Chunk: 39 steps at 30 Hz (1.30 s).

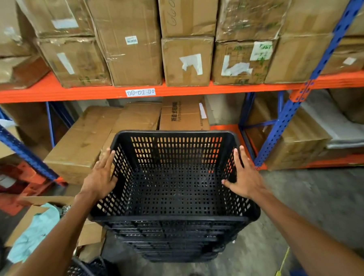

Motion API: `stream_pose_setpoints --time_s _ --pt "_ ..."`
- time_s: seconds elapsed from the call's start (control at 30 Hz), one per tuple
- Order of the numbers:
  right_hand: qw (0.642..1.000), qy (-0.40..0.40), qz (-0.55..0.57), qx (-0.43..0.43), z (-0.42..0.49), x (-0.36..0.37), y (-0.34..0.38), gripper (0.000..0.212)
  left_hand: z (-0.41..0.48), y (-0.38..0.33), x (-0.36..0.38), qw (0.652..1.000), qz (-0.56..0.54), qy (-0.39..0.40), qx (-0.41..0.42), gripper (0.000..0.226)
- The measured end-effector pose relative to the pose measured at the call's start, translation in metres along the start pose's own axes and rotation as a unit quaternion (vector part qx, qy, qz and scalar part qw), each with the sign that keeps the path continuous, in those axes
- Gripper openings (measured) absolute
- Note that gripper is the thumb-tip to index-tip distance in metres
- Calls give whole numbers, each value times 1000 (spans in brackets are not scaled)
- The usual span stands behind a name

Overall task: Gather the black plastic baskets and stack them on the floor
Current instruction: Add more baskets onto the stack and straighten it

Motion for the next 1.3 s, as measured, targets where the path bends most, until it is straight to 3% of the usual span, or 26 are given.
stream_pose_setpoints --time_s 0.13,0.33,0.43,0.57,0.93,1.07,1.2,1.3 --pt "1000 -21 8 6 -2 1 0 112 -4 1 3 998 50 -11 21 102" --pt "998 -59 10 0 8 4 -5 74 1 -1 3 996 79 -34 32 99" --pt "997 -76 -9 0 11 6 -5 65 8 3 5 996 73 -39 39 100" --pt "994 -95 -53 -3 17 10 -5 64 14 5 14 995 69 -44 53 99" --pt "992 -47 -109 33 4 3 2 78 9 1 8 999 46 -14 22 104" --pt "986 -53 -148 58 6 -11 33 76 9 -3 -5 1000 -2 -27 -14 87" --pt "994 -40 -69 -71 31 -15 129 66 9 -8 -45 995 -44 -62 -63 55" --pt "984 -48 7 -172 41 -16 228 63 -18 18 -78 992 -11 -84 -92 62"
Point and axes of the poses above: each hand's wrist, its own z-axis towards the middle knuckle, its own x-axis out of the palm, y = z × x, the point moved 4 cm from there along z, towards the middle knuckle, and after that the axes turned 7 degrees about z, right-handed, at the moved point
